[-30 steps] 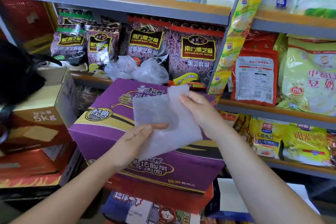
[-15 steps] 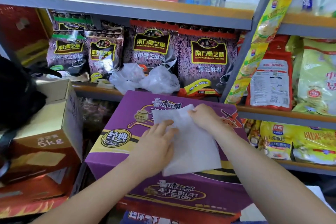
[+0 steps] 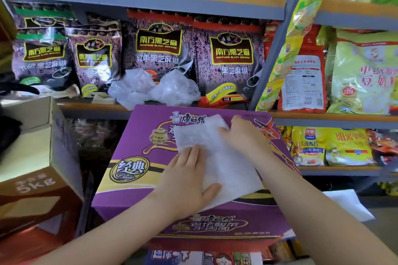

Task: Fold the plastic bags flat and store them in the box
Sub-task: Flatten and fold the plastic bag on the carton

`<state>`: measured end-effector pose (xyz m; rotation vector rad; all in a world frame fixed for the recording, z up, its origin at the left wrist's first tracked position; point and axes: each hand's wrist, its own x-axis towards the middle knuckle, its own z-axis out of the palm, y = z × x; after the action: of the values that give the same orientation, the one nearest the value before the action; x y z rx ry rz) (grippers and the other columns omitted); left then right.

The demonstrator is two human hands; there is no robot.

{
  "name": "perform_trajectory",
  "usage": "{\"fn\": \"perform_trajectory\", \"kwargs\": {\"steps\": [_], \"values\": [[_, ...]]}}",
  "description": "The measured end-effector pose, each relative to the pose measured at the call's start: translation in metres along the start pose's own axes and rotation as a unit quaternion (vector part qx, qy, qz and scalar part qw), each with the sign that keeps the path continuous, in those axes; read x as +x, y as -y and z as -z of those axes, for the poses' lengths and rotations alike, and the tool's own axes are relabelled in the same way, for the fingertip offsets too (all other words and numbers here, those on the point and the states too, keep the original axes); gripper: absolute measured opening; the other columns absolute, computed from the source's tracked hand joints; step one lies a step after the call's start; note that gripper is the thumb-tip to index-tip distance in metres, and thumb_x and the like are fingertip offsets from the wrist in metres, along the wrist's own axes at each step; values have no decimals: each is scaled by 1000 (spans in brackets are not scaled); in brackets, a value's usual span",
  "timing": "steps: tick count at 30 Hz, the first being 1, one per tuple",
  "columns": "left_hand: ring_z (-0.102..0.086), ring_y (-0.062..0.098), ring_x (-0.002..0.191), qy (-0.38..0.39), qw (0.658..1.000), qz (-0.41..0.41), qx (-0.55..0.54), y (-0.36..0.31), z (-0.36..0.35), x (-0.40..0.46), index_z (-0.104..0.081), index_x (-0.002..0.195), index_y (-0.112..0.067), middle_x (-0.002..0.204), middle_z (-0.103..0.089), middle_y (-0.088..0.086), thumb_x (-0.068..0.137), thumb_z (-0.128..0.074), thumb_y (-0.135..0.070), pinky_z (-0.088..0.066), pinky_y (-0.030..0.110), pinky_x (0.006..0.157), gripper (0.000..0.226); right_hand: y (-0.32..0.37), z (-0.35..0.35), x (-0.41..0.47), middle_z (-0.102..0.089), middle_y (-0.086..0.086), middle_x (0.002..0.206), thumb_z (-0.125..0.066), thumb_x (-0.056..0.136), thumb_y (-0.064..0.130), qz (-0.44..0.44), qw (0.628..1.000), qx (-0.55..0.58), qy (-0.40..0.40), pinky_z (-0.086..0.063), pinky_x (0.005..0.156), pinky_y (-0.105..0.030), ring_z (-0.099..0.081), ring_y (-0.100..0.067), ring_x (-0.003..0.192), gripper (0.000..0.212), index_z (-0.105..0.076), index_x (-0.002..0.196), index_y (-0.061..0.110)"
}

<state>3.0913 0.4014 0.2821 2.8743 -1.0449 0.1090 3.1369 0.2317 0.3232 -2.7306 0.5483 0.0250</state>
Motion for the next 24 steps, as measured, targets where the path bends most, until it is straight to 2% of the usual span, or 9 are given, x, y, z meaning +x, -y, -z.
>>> {"fn": "perform_trajectory", "kwargs": {"steps": [4, 8, 10, 11, 13, 14, 16, 20, 24], "values": [[-51, 25, 107, -34, 999, 13, 24, 4, 5, 16, -50, 117, -12, 116, -52, 4, 66, -15, -75, -41, 34, 83, 88, -20, 5, -40, -57, -7, 120, -48, 91, 42, 26, 999, 30, 34, -44, 81, -39, -54, -31, 109, 44, -42, 124, 14], [-63, 30, 77, -104, 995, 14, 0, -6, 8, 37, -59, 102, -4, 92, -63, 11, 76, -31, -57, -49, 35, 60, 65, -26, -4, -59, -58, -10, 119, -38, 97, 31, 24, 997, 77, 5, -43, 79, -39, -55, -34, 107, 35, -38, 129, 15], [-63, 33, 91, -118, 993, -17, -10, -8, 9, 47, -58, 109, -3, 108, -62, 16, 81, -32, -49, -52, 39, 69, 60, -25, -10, -60, -60, -11, 118, -33, 99, 27, 28, 999, 37, -20, -42, 84, -39, -55, -33, 109, 31, -42, 125, 13], [-59, 34, 107, -117, 993, -32, -13, -7, 8, 52, -56, 117, -3, 123, -57, 19, 82, -29, -47, -50, 41, 82, 62, -25, -15, -60, -61, -11, 116, -31, 99, 26, 36, 999, 0, -41, -41, 85, -39, -55, -32, 109, 29, -44, 122, 12], [-31, 32, 136, -71, 996, -45, -18, -3, 6, 59, -37, 138, -5, 149, -29, 18, 85, -13, -49, -26, 42, 110, 73, -27, -23, -62, -62, -10, 112, -31, 99, 23, 49, 994, -53, -80, -39, 84, -38, -54, -31, 109, 27, -47, 118, 13], [-13, 28, 143, -37, 998, -38, -33, 0, 2, 61, -23, 145, -10, 155, -12, 14, 87, -6, -52, -12, 39, 115, 74, -29, -26, -63, -62, -9, 110, -33, 98, 22, 52, 993, -56, -89, -38, 84, -37, -53, -30, 109, 27, -48, 118, 15], [6, 23, 144, 30, 997, -14, -63, 4, -6, 64, -7, 149, -19, 157, 6, 6, 93, -10, -58, 1, 37, 115, 68, -35, -29, -64, -63, -7, 109, -35, 95, 19, 59, 993, -18, -102, -36, 86, -37, -51, -29, 109, 31, -50, 122, 18], [5, 20, 144, 64, 994, -8, -91, 7, -9, 68, -13, 148, -26, 157, 0, -1, 87, -16, -69, 2, 37, 116, 75, -41, -29, -66, -67, -4, 101, -28, 86, 26, 80, 988, 80, -109, -37, 87, -38, -53, -27, 101, 45, -57, 121, 22], [-19, 20, 139, -20, 992, -21, -121, 12, -9, 64, -30, 141, -21, 147, -31, 0, 69, -5, -73, -16, 35, 113, 92, -38, -26, -69, -67, -3, 101, -26, 74, 30, 75, 993, 53, -79, -37, 87, -35, -54, -26, 101, 57, -57, 120, 20]]}}
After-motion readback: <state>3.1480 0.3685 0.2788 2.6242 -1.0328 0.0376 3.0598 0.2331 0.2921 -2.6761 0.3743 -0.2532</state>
